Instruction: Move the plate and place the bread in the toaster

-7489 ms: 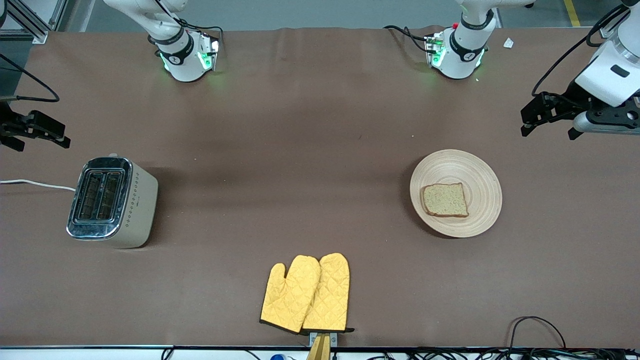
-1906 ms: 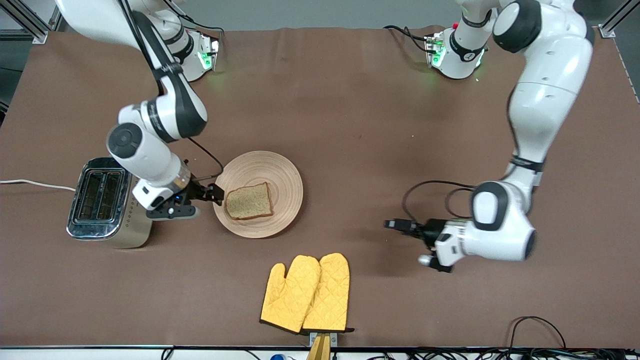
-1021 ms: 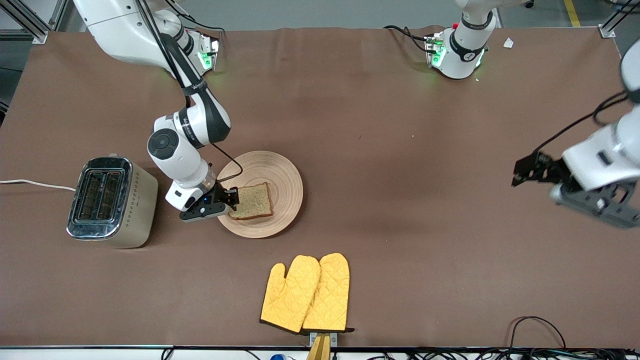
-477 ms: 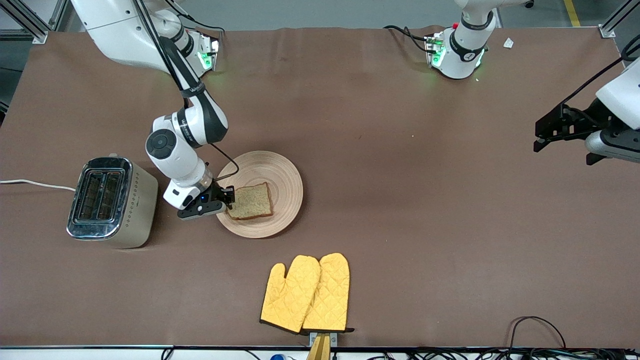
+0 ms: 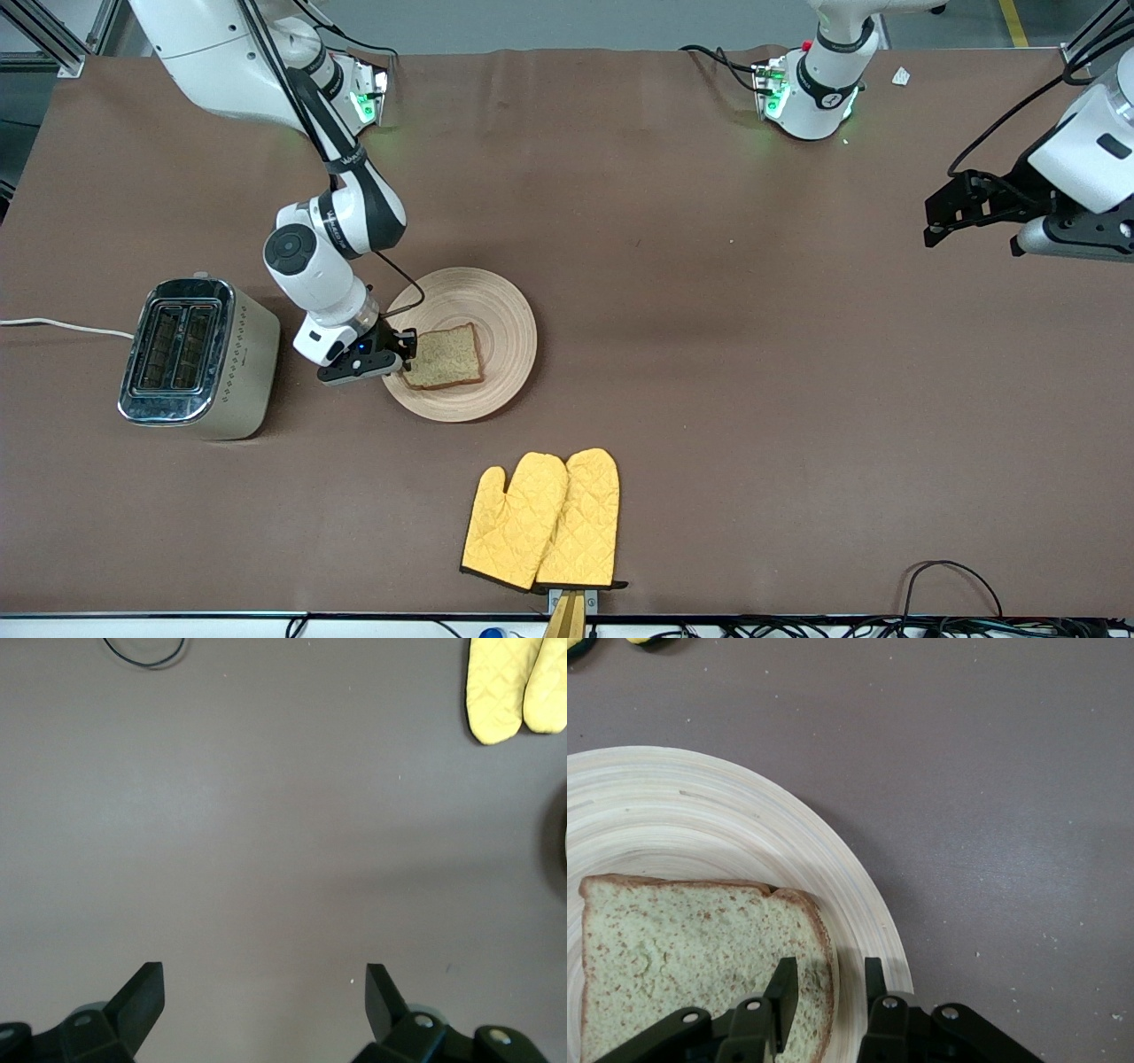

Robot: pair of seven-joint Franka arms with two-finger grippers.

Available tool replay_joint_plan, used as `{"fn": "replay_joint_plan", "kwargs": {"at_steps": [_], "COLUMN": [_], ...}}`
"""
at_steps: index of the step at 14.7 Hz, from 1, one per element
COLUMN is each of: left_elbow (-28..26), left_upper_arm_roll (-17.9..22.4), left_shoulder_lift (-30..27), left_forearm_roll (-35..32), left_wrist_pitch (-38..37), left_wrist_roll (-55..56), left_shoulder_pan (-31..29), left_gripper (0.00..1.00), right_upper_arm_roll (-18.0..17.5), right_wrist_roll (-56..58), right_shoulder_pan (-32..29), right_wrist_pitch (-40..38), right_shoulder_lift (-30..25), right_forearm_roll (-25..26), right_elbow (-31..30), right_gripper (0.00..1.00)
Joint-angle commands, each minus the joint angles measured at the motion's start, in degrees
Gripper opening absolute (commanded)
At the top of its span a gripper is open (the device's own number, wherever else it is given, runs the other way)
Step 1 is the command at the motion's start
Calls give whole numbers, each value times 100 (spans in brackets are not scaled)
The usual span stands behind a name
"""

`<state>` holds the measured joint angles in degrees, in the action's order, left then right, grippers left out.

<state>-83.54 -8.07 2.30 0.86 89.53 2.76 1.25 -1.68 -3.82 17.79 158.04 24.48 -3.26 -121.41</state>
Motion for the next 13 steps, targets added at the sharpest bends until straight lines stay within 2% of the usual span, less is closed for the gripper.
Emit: {"fn": "replay_joint_plan", "kwargs": {"at_steps": [1, 6, 13], "left_elbow": [-1154, -1498, -1402], "left_upper_arm_roll": [473, 622, 596], "left_shoulder_lift": [-818, -942, -845], "left_forearm_roll": [116, 108, 99], "left_wrist_pitch": [486, 864, 820], "left_wrist_roll": [75, 286, 181], "left_shoulder_pan": [323, 288, 271], "left_gripper": [100, 100, 100], "right_upper_arm_roll": [-34, -34, -34], "right_wrist_roll": [57, 57, 48], "right_shoulder_pan": [-4, 57, 111], "right_wrist_pitch": [139, 297, 605], "right_shoulder_lift": [-48, 39, 136], "right_forearm_roll": [18, 18, 18], "right_elbow": [-120, -120, -190], "right_gripper": [38, 38, 38]}}
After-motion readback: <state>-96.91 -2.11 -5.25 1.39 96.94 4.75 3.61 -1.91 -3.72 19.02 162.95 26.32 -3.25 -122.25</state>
